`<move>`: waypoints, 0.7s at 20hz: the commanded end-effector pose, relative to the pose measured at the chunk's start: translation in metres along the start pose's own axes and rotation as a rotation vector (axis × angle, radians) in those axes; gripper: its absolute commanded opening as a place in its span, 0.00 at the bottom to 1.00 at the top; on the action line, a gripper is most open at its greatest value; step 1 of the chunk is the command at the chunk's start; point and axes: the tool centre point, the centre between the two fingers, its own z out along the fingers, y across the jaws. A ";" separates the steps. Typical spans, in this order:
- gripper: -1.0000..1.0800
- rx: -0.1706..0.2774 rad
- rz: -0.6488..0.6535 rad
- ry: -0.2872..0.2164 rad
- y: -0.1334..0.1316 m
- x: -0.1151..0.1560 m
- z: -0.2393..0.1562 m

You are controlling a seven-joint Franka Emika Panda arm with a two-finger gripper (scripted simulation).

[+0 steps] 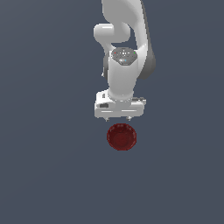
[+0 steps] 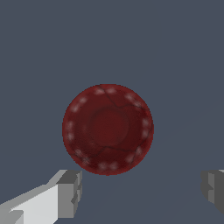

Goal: Pick up the object and move it to a goal position.

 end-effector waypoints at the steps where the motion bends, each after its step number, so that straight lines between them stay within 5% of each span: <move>1: 0.62 0.000 0.000 0.000 0.000 0.000 0.000; 14: 0.62 0.039 -0.065 -0.022 -0.006 0.001 0.011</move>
